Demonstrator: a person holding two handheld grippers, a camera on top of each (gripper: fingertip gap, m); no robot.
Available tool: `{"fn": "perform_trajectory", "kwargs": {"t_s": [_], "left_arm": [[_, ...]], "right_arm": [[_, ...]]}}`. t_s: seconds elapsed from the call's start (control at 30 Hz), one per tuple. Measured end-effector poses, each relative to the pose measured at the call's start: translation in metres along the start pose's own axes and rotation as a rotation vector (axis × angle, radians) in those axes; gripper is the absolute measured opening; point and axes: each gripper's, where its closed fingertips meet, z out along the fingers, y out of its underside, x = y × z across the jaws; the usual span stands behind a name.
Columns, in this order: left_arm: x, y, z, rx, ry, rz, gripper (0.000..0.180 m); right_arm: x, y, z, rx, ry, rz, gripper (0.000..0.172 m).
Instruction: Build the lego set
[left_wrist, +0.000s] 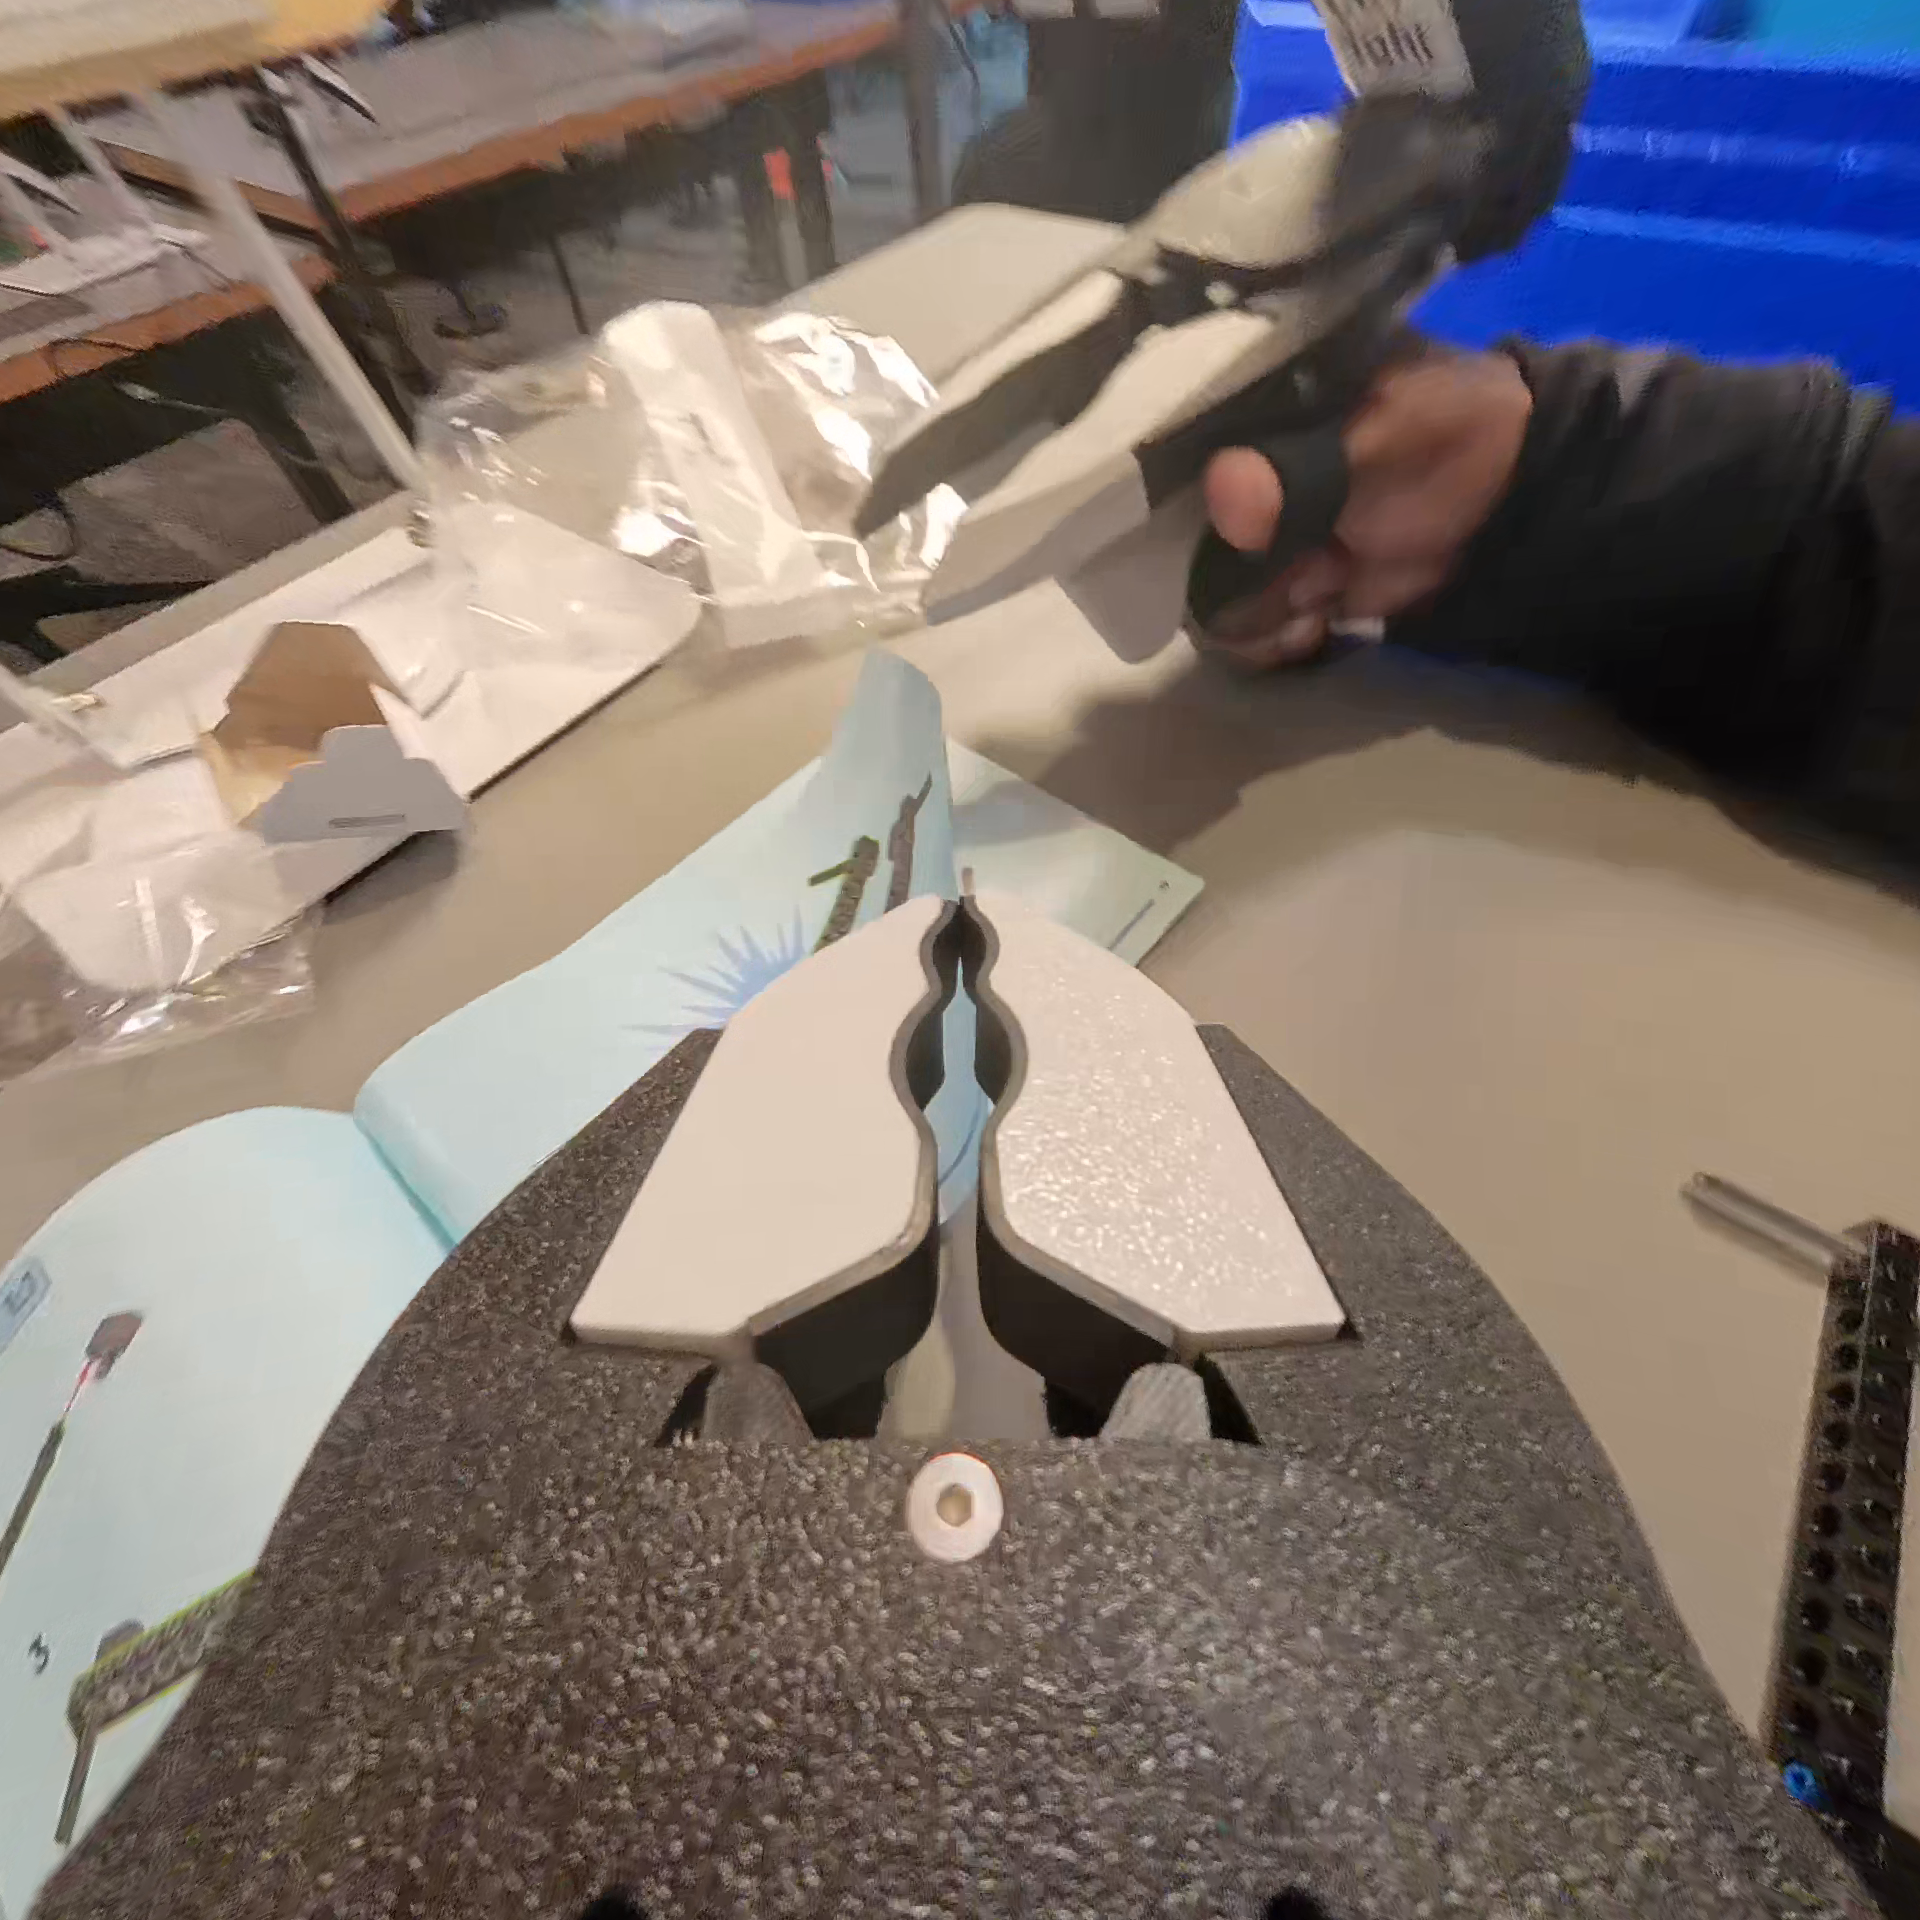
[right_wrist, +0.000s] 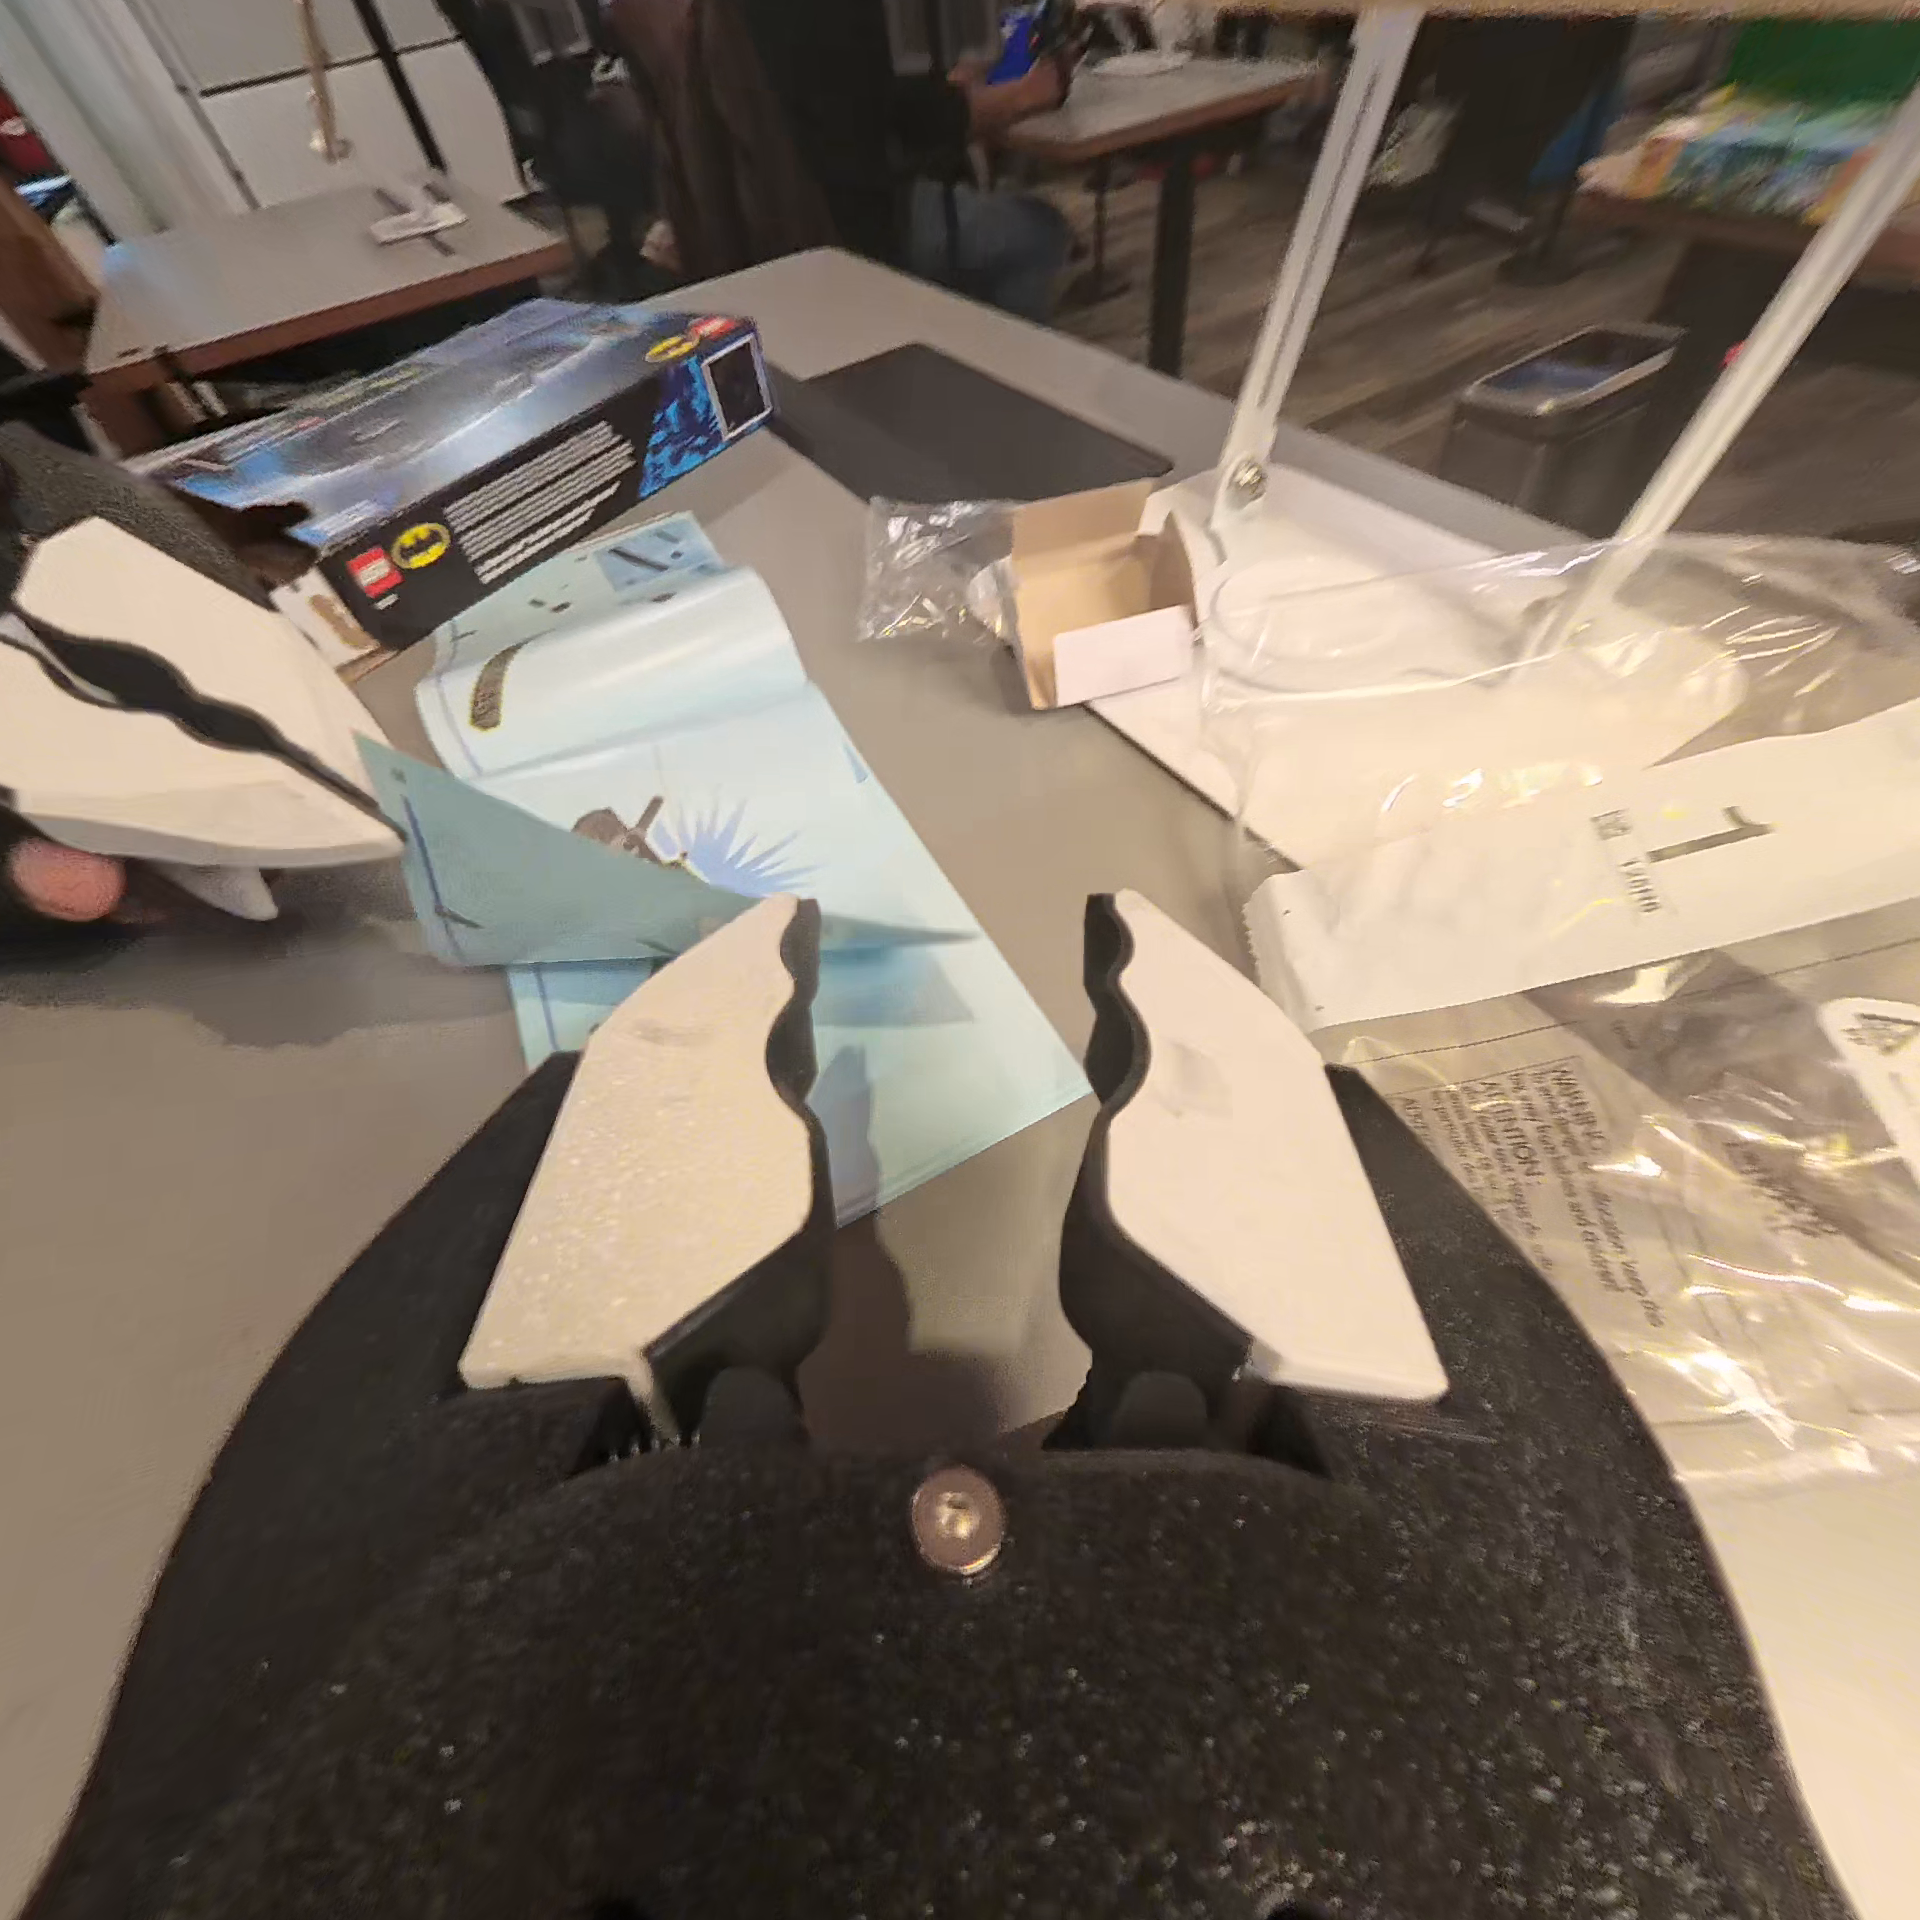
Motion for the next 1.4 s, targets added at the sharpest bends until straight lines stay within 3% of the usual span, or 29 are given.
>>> {"fn": "perform_trajectory", "kwargs": {"t_s": [0.57, 0.97, 1.17, 1.4], "left_arm": [[-0.04, -0.026, -0.058, 0.36, -0.193, -0.224, 0.0], [-0.085, -0.009, -0.102, 0.484, -0.288, -0.491, 0.0], [-0.089, -0.001, -0.107, 0.487, -0.284, -0.538, 0.0], [-0.097, 0.001, -0.113, 0.524, -0.304, -0.563, 0.0]], "right_arm": [[0.001, -0.025, -0.041, 0.281, 0.463, -0.054, 0.043], [0.008, -0.011, -0.021, 0.14, 0.417, 0.001, 0.047], [0.0, -0.004, -0.008, 0.04, 0.435, -0.108, 0.048], [-0.005, -0.003, -0.005, 0.031, 0.404, -0.129, 0.046]]}}
